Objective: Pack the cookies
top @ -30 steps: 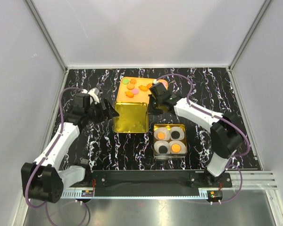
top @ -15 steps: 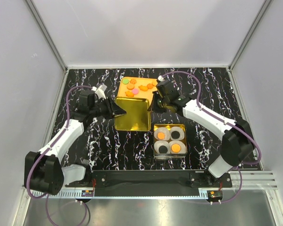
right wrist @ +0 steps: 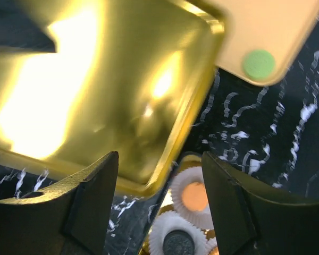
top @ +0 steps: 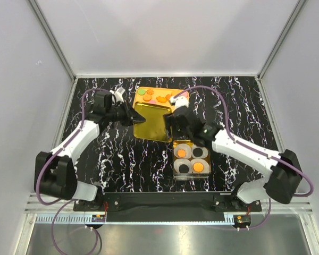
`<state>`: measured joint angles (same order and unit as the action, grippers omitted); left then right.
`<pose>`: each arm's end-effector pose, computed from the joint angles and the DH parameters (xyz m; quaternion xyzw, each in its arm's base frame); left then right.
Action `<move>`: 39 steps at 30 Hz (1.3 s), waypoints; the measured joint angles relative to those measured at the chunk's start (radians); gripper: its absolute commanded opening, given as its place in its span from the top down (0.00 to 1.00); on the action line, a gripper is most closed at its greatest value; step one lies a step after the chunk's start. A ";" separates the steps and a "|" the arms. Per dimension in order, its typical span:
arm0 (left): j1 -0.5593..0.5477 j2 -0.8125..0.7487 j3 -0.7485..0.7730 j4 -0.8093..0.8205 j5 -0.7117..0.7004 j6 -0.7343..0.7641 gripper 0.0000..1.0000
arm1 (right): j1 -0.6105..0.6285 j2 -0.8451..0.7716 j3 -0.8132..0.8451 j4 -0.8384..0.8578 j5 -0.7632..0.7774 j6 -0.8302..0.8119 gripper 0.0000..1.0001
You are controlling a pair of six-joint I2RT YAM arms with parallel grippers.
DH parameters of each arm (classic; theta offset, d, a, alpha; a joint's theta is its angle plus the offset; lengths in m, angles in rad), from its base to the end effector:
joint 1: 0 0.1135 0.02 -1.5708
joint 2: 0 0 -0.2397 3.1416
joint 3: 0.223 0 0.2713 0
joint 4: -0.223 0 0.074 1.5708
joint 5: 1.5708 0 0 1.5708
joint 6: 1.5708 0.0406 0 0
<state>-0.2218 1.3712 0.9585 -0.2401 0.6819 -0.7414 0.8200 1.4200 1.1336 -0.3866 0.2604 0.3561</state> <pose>0.3092 -0.0960 0.2332 -0.0739 0.8546 -0.4591 0.2312 0.2418 0.2439 0.2627 -0.1505 0.8823 0.1414 0.4229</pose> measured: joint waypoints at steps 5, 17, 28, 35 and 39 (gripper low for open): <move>0.000 0.097 0.069 -0.007 0.008 -0.018 1.00 | 0.225 -0.072 -0.043 0.093 0.150 -0.162 0.22; 0.000 0.132 0.102 -0.024 0.038 -0.047 1.00 | 0.426 0.104 -0.062 0.205 0.435 -0.488 0.15; -0.004 0.071 0.064 -0.021 0.076 -0.056 0.95 | 0.428 0.269 -0.024 0.388 0.640 -0.770 0.23; -0.009 0.019 0.060 -0.023 0.102 -0.063 0.86 | 0.428 0.294 -0.012 0.500 0.700 -0.899 0.59; -0.009 0.009 0.060 -0.019 0.110 -0.085 0.40 | 0.447 0.299 -0.011 0.499 0.714 -0.971 0.92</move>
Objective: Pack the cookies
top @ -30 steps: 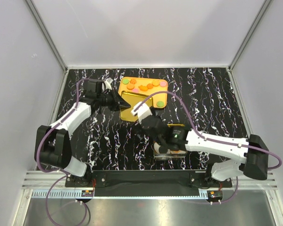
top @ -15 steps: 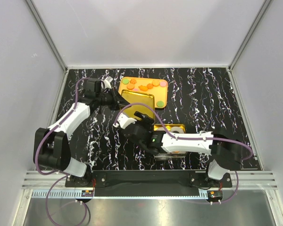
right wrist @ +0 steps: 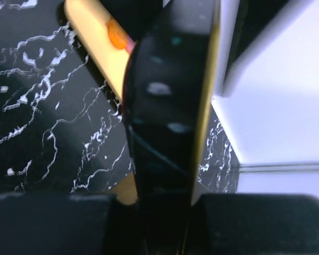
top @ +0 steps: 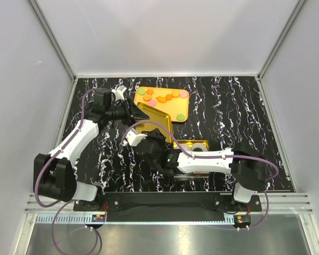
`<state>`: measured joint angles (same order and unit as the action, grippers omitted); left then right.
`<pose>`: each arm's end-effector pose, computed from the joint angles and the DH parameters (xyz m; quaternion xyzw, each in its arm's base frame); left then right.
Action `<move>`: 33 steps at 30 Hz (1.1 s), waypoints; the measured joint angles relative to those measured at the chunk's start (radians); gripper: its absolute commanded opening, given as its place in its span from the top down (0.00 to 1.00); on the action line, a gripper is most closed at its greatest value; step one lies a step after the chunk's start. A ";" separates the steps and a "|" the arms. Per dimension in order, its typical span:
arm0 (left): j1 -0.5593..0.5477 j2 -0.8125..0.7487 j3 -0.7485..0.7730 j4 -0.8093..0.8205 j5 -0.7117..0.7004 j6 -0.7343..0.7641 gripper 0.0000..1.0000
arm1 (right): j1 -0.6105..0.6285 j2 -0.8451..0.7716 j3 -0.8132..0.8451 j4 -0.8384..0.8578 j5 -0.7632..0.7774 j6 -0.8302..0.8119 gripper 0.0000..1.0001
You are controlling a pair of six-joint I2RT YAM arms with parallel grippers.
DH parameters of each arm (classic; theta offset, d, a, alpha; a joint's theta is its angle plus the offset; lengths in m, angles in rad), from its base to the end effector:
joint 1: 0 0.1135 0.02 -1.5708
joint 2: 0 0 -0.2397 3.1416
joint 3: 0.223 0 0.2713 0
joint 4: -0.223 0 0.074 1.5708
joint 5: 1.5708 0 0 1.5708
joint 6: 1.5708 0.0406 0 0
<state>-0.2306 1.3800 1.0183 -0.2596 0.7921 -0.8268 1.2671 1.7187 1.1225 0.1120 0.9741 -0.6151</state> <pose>0.3113 -0.1028 0.2517 -0.0724 0.8362 -0.5090 0.1911 0.1498 0.3656 0.2066 -0.4689 0.6410 -0.2332 0.5611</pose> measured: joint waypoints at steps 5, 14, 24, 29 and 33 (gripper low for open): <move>0.000 -0.009 0.027 -0.014 0.020 0.032 0.09 | -0.008 -0.021 0.002 0.011 0.013 0.013 1.00; 0.017 0.006 0.309 -0.030 0.006 0.059 0.01 | -0.014 -0.140 0.103 -0.248 -0.010 0.209 1.00; 0.081 0.064 0.459 -0.060 -0.119 0.116 0.01 | -0.277 -0.399 0.138 -0.588 -0.512 0.678 1.00; 0.076 0.002 0.322 -0.070 -0.216 0.166 0.01 | -0.640 -0.591 -0.002 -0.595 -0.955 0.895 1.00; 0.027 -0.057 0.191 -0.093 -0.304 0.188 0.01 | -0.834 -0.669 -0.178 -0.478 -1.339 1.073 1.00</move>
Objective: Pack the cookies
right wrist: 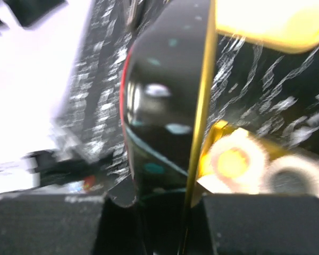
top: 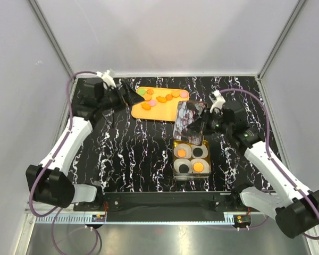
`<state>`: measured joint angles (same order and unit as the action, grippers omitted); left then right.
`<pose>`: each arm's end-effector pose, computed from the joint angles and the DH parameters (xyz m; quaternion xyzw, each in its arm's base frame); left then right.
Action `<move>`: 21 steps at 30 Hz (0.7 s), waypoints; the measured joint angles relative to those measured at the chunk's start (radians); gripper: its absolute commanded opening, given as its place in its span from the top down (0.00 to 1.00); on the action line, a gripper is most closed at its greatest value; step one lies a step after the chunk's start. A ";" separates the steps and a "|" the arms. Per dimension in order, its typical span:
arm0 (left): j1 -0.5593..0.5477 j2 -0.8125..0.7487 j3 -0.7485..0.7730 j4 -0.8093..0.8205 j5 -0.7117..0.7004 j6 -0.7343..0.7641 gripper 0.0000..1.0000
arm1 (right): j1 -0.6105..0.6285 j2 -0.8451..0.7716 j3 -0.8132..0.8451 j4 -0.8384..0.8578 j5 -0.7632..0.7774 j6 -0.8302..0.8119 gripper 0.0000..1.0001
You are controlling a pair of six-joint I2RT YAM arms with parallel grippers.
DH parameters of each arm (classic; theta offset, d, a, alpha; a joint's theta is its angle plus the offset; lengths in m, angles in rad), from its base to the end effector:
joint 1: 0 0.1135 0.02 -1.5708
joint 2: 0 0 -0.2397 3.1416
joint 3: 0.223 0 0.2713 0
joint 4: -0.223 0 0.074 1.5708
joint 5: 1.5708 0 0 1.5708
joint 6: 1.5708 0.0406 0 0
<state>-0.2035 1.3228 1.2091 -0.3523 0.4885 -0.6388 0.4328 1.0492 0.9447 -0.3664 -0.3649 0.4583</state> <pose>0.3183 -0.0851 0.3261 -0.0545 0.8339 -0.3960 0.3805 0.2388 0.1263 0.3026 -0.0841 0.8395 0.3611 0.3971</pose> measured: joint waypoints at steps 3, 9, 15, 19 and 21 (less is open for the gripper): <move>-0.110 -0.038 -0.099 0.011 -0.068 0.008 0.01 | -0.116 -0.006 -0.176 0.139 -0.232 0.142 1.00; -0.273 -0.080 -0.291 0.062 -0.134 -0.006 0.01 | -0.226 0.002 -0.433 0.379 -0.532 0.369 1.00; -0.405 -0.067 -0.377 0.138 -0.164 -0.022 0.01 | -0.294 -0.017 -0.502 0.478 -0.666 0.420 1.00; -0.444 -0.013 -0.419 0.232 -0.152 -0.036 0.01 | -0.299 -0.031 -0.523 0.498 -0.710 0.417 1.00; -0.451 0.018 -0.433 0.276 -0.141 -0.045 0.01 | -0.303 -0.031 -0.536 0.500 -0.718 0.417 1.00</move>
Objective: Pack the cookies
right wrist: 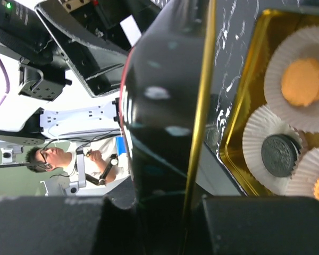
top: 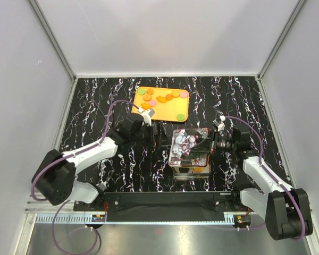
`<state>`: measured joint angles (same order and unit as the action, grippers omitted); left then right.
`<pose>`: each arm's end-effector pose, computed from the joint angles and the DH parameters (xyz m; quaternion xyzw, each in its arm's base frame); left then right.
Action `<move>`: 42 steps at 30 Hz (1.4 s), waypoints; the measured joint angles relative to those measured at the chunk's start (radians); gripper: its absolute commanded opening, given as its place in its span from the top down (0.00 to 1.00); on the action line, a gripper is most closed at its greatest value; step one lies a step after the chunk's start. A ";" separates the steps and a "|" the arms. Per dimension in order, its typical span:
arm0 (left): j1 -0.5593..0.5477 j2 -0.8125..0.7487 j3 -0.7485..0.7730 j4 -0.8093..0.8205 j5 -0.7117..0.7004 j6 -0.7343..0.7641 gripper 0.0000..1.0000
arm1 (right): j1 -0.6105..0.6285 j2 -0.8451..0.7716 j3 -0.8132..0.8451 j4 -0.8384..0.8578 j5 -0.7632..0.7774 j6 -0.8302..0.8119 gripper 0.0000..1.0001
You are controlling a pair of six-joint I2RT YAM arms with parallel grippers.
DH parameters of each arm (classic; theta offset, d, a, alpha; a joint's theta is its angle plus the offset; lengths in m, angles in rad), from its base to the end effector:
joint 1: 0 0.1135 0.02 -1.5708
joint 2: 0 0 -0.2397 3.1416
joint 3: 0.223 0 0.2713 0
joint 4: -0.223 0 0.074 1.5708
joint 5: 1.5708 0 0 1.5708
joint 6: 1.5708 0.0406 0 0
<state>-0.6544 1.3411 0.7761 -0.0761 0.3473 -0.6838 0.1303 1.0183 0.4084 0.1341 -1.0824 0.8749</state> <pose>0.2383 -0.2002 0.1888 0.0645 0.8815 -0.3950 0.2505 0.2216 0.0652 0.1725 0.0164 0.7792 0.6004 0.1791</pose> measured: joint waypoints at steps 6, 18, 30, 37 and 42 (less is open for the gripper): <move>-0.021 0.098 -0.024 0.159 0.063 -0.034 0.01 | -0.002 0.006 -0.033 -0.019 -0.003 -0.021 1.00; -0.102 0.173 -0.026 0.272 0.098 -0.084 0.01 | -0.006 0.052 -0.033 -0.026 -0.002 -0.042 0.96; -0.136 0.195 -0.026 0.283 0.098 -0.108 0.04 | -0.008 0.096 -0.034 -0.039 0.019 -0.064 0.77; -0.142 0.200 -0.026 0.289 0.098 -0.111 0.05 | -0.022 0.110 -0.033 -0.071 0.026 -0.079 0.61; -0.148 0.205 -0.025 0.291 0.098 -0.112 0.05 | -0.034 0.112 -0.030 -0.117 0.030 -0.102 0.55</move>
<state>-0.8028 1.5463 0.7509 0.2150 0.4458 -0.7959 0.0959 1.1301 0.3782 0.0174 -1.0523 0.7731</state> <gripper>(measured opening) 0.954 0.440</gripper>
